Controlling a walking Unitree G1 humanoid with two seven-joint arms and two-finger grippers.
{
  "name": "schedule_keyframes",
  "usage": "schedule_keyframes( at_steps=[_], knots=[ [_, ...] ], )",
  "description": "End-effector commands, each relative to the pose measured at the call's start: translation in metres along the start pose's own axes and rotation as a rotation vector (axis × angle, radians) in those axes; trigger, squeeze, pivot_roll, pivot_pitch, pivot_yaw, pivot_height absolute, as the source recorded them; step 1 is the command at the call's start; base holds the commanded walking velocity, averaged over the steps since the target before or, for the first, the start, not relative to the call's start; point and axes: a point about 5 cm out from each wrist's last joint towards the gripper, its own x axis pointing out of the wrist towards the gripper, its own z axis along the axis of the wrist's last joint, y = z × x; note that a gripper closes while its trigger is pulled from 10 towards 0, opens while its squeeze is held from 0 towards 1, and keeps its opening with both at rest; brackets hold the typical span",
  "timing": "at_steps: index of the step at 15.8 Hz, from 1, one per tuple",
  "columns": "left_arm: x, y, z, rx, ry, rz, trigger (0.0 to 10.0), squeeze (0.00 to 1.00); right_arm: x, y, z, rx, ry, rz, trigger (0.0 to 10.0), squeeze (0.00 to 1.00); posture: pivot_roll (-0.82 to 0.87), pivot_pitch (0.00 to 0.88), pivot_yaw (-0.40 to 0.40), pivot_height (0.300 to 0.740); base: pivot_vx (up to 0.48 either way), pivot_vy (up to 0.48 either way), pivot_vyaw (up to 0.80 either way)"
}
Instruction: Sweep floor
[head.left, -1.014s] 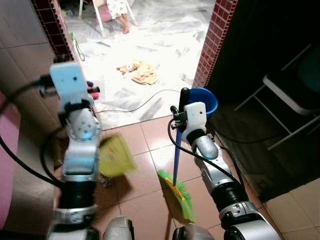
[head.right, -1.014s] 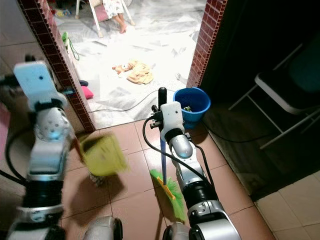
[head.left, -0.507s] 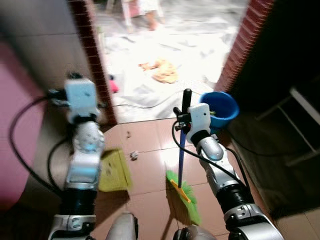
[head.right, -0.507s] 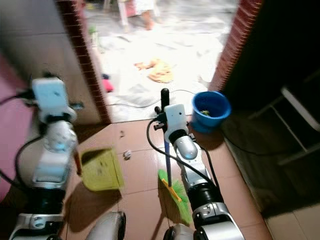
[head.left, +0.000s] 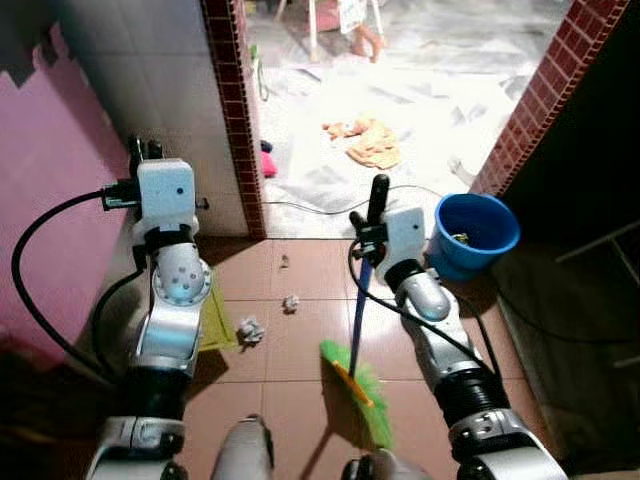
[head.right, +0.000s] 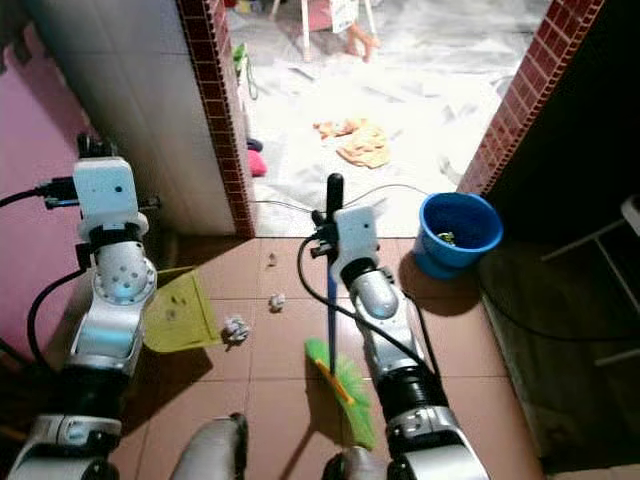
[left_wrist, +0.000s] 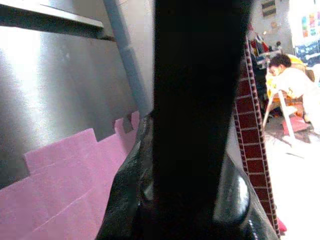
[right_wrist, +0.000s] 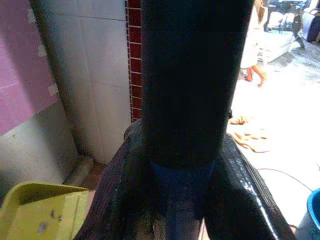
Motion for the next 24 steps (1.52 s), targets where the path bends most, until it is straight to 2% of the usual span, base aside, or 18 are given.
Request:
schedule_keyframes(
  at_steps=[1, 5, 9, 11, 14, 17, 19, 21, 23, 24],
  knots=[
    [0.004, -0.003, 0.008, 0.028, -0.081, -0.011, 10.0, 0.00, 0.000, 0.000, 0.005, 0.002, -0.018, 0.003, 10.0, 0.00, 0.00, 0.085, -0.005, 0.731, 0.000, 0.000, 0.00],
    [0.001, -0.017, -0.001, 0.019, -0.070, -0.075, 10.0, 0.00, -0.004, -0.002, 0.004, 0.007, -0.016, -0.004, 10.0, 0.00, -0.01, 0.101, -0.002, 0.731, 0.000, 0.000, 0.00],
    [-0.002, -0.040, -0.011, 0.017, -0.061, -0.155, 10.0, 0.00, -0.012, -0.004, 0.005, 0.009, -0.014, -0.021, 10.0, 0.00, -0.05, 0.133, -0.001, 0.731, 0.000, 0.000, 0.00],
    [-0.007, -0.052, -0.014, -0.029, -0.052, -0.205, 10.0, 0.00, -0.015, -0.006, 0.006, 0.010, -0.013, -0.028, 10.0, 0.00, -0.07, 0.141, 0.002, 0.731, 0.000, 0.000, 0.00],
    [-0.019, -0.085, -0.015, -0.103, -0.006, -0.372, 10.0, 0.00, -0.021, -0.012, 0.008, 0.003, -0.007, -0.050, 10.0, 0.00, -0.10, 0.146, 0.007, 0.731, 0.000, 0.000, 0.00],
    [-0.024, -0.099, -0.014, -0.140, 0.019, -0.439, 10.0, 0.00, -0.022, -0.016, 0.010, -0.010, -0.003, -0.067, 10.0, 0.00, -0.11, 0.142, 0.011, 0.731, 0.000, 0.000, 0.00],
    [-0.024, -0.102, -0.012, -0.167, 0.031, -0.426, 10.0, 0.00, -0.021, -0.017, 0.011, -0.014, 0.000, -0.074, 10.0, 0.00, -0.10, 0.139, 0.013, 0.731, 0.000, 0.000, 0.00],
    [-0.016, -0.102, -0.003, -0.190, 0.009, -0.397, 10.0, 0.00, -0.019, -0.018, 0.012, -0.021, 0.002, -0.076, 10.0, 0.00, -0.09, 0.135, 0.014, 0.731, 0.000, 0.000, 0.00],
    [-0.009, -0.096, 0.005, -0.205, -0.028, -0.383, 10.0, 0.00, -0.017, -0.017, 0.013, -0.030, 0.000, -0.080, 10.0, 0.00, -0.08, 0.132, 0.017, 0.731, 0.000, 0.000, 0.00],
    [-0.007, -0.092, 0.007, -0.222, -0.024, -0.341, 10.0, 0.00, -0.014, -0.018, 0.014, -0.037, 0.000, -0.084, 10.0, 0.00, -0.07, 0.132, 0.020, 0.731, 0.000, 0.000, 0.00]
  ],
)
